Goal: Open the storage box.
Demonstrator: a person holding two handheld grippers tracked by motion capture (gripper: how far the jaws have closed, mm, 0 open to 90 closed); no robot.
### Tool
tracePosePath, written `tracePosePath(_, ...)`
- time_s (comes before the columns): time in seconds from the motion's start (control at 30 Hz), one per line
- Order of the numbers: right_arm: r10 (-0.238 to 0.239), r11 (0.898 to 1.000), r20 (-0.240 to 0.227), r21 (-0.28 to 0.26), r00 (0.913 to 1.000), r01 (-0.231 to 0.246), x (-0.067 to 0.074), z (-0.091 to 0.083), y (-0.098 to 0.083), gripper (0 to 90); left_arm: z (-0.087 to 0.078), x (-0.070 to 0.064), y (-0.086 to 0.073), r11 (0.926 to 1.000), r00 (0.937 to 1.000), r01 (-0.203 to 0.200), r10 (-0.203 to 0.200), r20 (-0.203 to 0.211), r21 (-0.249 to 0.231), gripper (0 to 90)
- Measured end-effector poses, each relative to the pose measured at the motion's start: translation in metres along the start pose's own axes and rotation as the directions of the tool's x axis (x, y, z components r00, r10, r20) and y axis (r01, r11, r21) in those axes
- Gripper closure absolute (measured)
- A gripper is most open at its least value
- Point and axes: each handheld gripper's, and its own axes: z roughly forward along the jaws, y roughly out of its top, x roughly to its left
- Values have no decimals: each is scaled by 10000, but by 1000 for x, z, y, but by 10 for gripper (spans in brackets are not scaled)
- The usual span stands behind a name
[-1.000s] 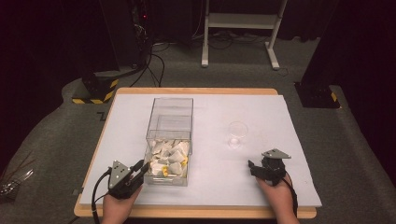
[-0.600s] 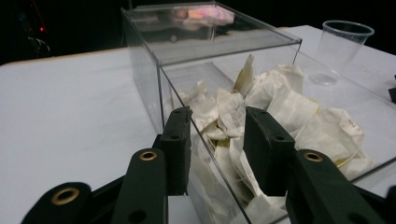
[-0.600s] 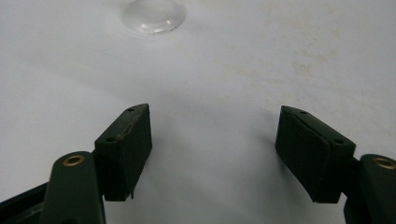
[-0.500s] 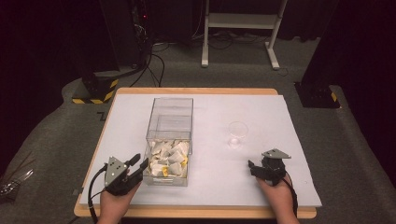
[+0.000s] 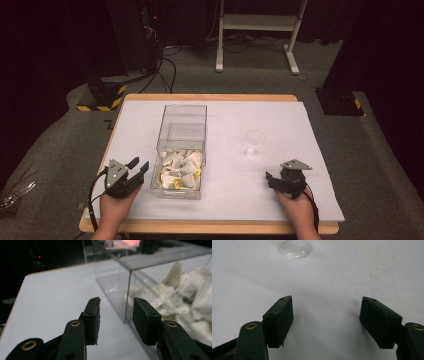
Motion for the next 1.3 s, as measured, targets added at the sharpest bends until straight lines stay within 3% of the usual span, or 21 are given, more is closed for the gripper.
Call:
tracePosePath(0.1,-12,10000,-134,-11,9999,12,-1,0,0,285,6,4,-8,9996,10000,-8,10,-58,293,562)
tracePosePath(0.2,-192,9998,-328,-63,9993,190,0,-1,0,316,11,7,-16,9966,9988,-391,411,-254,722,550)
tracePosePath(0.4,-417,9990,-536,-199,9977,406,5,-4,1,345,19,10,-25,9892,9968,-669,720,-345,1308,532)
tracePosePath(0.63,-858,9946,-893,-664,9923,800,22,-10,7,355,30,13,-34,9796,9993,-342,360,-57,1980,489)
tracePosePath(0.73,-1050,9912,-904,-906,9904,968,28,-13,10,356,31,13,-34,9807,9995,-302,315,-41,1932,436)
tracePosePath(0.93,-1120,9896,-1066,-1024,9880,1011,32,-14,18,378,30,17,-34,9814,9999,23,-44,107,1918,426)
tracePosePath(1.3,-1539,9780,-1497,-1637,9767,1290,54,-23,40,379,30,17,-34,9818,9997,-89,41,254,1896,418)
